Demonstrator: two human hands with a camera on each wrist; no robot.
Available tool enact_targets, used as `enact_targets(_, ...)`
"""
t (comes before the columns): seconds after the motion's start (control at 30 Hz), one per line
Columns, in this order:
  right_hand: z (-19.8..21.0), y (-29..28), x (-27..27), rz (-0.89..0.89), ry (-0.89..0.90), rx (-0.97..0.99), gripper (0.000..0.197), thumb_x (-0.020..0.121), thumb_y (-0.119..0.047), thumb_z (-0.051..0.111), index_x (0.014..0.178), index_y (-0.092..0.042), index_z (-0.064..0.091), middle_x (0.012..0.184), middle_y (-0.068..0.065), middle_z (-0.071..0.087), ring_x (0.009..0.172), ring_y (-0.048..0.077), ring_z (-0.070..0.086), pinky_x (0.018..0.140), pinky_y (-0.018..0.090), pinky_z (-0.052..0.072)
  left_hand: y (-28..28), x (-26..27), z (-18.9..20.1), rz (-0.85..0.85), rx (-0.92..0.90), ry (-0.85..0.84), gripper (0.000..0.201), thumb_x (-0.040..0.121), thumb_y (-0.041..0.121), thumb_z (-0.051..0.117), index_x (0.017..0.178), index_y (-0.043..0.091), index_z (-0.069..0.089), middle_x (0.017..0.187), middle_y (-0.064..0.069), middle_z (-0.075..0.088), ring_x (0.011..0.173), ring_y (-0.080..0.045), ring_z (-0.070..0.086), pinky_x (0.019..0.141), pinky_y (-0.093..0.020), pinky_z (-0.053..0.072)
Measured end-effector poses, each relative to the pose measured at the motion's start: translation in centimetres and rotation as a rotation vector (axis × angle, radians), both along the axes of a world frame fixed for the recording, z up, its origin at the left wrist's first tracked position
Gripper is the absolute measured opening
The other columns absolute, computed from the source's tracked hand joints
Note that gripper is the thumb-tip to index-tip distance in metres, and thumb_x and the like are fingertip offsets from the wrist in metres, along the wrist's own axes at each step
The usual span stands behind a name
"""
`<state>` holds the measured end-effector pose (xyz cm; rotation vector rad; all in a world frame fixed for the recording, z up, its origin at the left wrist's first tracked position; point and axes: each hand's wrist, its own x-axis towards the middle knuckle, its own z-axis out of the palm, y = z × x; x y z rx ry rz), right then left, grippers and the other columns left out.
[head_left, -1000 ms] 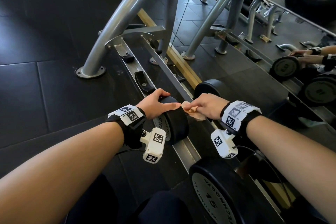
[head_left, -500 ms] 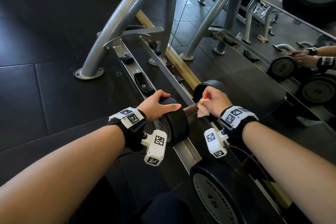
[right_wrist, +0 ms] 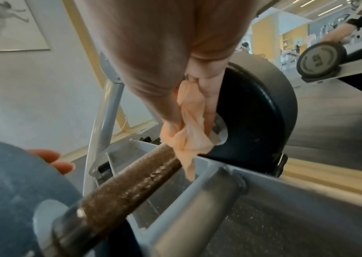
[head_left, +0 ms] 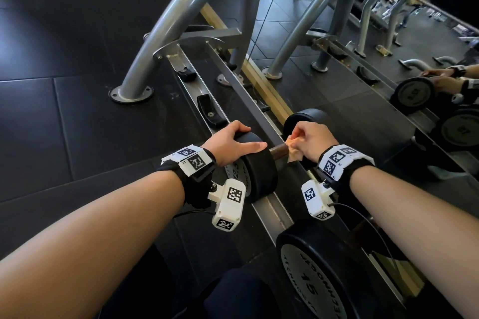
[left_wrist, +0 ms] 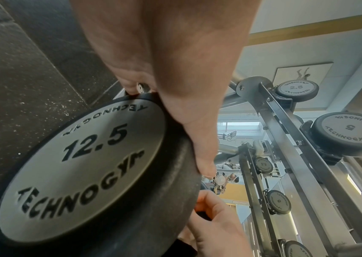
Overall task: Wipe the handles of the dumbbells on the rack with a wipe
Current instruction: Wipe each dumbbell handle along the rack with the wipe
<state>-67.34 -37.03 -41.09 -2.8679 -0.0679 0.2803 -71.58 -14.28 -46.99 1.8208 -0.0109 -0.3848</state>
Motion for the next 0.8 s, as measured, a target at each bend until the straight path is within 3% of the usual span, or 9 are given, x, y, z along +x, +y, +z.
enact_targets(0.13,-0.6,1.9,-0.5,0.060,0.095,0.164,0.014,0.084,-0.015,0.076,0.085,-0.025,0.066,0.093,-0.005,0.068,0.093,0.012,0.063,0.083,0.028,0.048,-0.1,0.0,0.0,0.018,0.021,-0.013,0.073,0.068,0.067,0.074,0.129,0.035,0.049,0.107,0.013,0.059,0.092,-0.003,0.061,0.070,-0.021,0.049)
enact_targets(0.23,-0.5,2.8,-0.6,0.135,0.176,0.151,0.013,0.084,-0.016,0.076,0.087,-0.026,0.067,0.090,-0.005,0.067,0.090,0.013,0.063,0.079,0.027,0.049,-0.1,0.0,0.0,0.022,0.036,-0.020,0.074,0.067,0.068,0.074,0.129,0.035,0.049,0.107,0.012,0.060,0.092,-0.004,0.062,0.075,-0.023,0.052)
enact_targets(0.3,0.1,2.3,0.1,0.075,0.103,0.087,0.013,0.085,-0.016,0.074,0.085,-0.026,0.066,0.089,-0.004,0.066,0.089,0.014,0.062,0.072,0.025,0.047,-0.1,0.0,0.0,0.015,0.039,-0.023,0.074,0.068,0.068,0.074,0.130,0.035,0.049,0.108,0.013,0.059,0.094,-0.004,0.061,0.077,-0.024,0.053)
enact_targets(0.4,0.4,1.9,0.4,0.012,0.015,-0.015,0.012,0.087,-0.012,0.070,0.086,-0.023,0.066,0.094,-0.001,0.068,0.091,0.016,0.062,0.080,0.030,0.051,0.0,0.0,0.0,0.010,0.032,-0.023,0.075,0.068,0.067,0.074,0.131,0.034,0.049,0.109,0.015,0.057,0.096,-0.004,0.059,0.080,-0.025,0.052)
enact_targets(0.5,-0.4,2.8,-0.7,0.099,0.093,0.084,0.016,0.088,-0.012,0.070,0.081,-0.026,0.065,0.090,-0.006,0.068,0.087,0.008,0.063,0.075,0.023,0.047,-0.1,-0.1,0.0,0.015,0.039,-0.039,0.074,0.069,0.067,0.074,0.131,0.033,0.050,0.108,0.015,0.057,0.096,-0.003,0.059,0.081,-0.024,0.052)
enact_targets(0.6,-0.2,2.7,-0.8,0.112,0.121,0.112,0.013,0.088,-0.012,0.070,0.082,-0.023,0.067,0.087,-0.006,0.069,0.085,0.011,0.066,0.081,0.028,0.053,0.0,-0.1,0.0,0.015,0.038,-0.045,0.073,0.070,0.065,0.074,0.131,0.033,0.050,0.107,0.016,0.057,0.095,-0.002,0.058,0.076,-0.021,0.050)
enact_targets(0.7,0.4,1.6,-0.1,-0.015,0.040,0.082,0.014,0.091,-0.011,0.066,0.081,-0.020,0.065,0.075,0.001,0.071,0.067,0.016,0.070,0.063,0.023,0.056,0.1,-0.1,0.1,-0.002,0.025,-0.031,0.073,0.071,0.064,0.074,0.132,0.033,0.048,0.108,0.016,0.055,0.097,-0.003,0.057,0.078,-0.023,0.051)
enact_targets(0.8,0.2,1.8,-0.5,-0.013,0.039,0.074,0.012,0.090,-0.010,0.066,0.084,-0.020,0.065,0.078,0.001,0.070,0.070,0.014,0.068,0.064,0.024,0.055,0.1,0.0,-0.1,-0.010,0.023,-0.028,0.073,0.071,0.064,0.074,0.131,0.034,0.048,0.110,0.013,0.056,0.098,-0.005,0.058,0.083,-0.027,0.053)
